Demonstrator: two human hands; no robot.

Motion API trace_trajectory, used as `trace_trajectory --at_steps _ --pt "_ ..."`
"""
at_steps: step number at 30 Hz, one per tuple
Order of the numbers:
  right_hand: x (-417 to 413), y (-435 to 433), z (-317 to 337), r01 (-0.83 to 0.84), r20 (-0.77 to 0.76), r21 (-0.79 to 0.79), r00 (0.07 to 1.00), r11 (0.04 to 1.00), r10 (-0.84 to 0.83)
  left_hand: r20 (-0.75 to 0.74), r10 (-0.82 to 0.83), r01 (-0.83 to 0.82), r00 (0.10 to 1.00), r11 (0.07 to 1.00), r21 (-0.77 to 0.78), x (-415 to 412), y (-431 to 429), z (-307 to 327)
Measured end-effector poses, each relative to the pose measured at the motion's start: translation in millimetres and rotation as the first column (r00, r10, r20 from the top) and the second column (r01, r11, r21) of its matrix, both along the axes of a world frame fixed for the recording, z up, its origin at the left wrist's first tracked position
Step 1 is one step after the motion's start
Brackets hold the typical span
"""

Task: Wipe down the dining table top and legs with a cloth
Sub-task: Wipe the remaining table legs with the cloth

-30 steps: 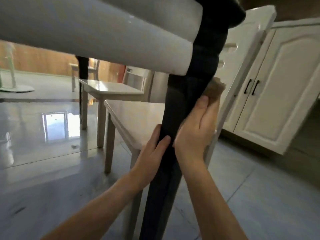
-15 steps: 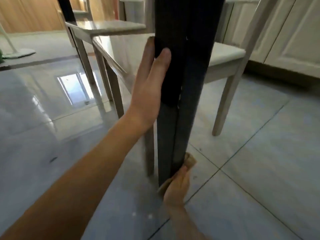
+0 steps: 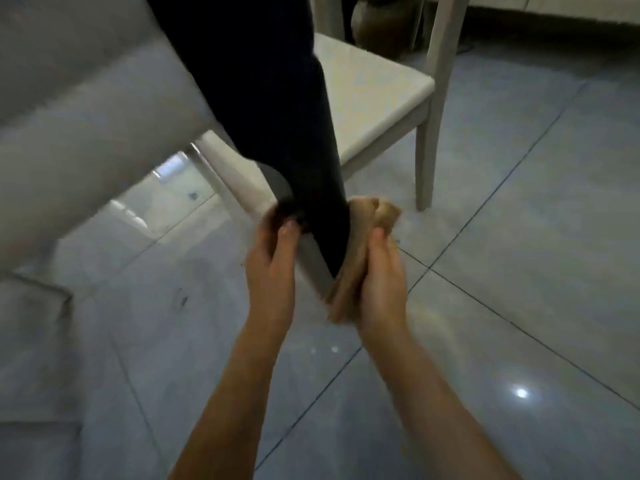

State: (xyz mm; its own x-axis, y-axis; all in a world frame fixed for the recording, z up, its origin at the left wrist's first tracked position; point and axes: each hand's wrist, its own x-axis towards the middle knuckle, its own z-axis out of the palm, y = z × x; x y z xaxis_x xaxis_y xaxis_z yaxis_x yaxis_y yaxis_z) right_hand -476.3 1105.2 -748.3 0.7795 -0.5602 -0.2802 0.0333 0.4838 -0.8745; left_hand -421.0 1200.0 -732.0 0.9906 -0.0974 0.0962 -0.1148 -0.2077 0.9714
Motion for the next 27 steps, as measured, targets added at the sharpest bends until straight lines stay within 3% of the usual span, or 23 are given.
trace_trajectory --at_steps 3,9,14,18,23,27 --pt "-38 -32 70 0.004 -0.123 0.006 0.992 1.000 -0.003 -0.204 -0.047 0.081 0.978 0.983 0.164 -45 17 47" --pt "-153 -53 271 -0.102 -0.362 -0.081 0.930 0.991 0.066 -0.473 -0.054 0.145 0.879 0.977 0.159 -177 58 225" --pt "-230 -49 429 -0.192 -0.447 -0.187 0.890 0.963 0.090 -0.457 -0.047 0.172 0.888 0.957 0.235 -255 96 390" --pt "-274 -42 488 -0.378 -0.518 -0.257 0.831 0.889 0.204 -0.465 -0.050 0.188 0.884 0.948 0.255 -300 137 465" --pt "-284 -31 509 -0.533 -0.562 -0.231 0.756 0.814 0.336 -0.410 0.216 -0.103 0.886 0.954 0.281 -364 177 486" --pt "-285 -10 510 -0.703 -0.601 -0.172 0.630 0.690 0.492 -0.431 0.497 -0.445 0.754 0.868 0.221 -434 190 482"
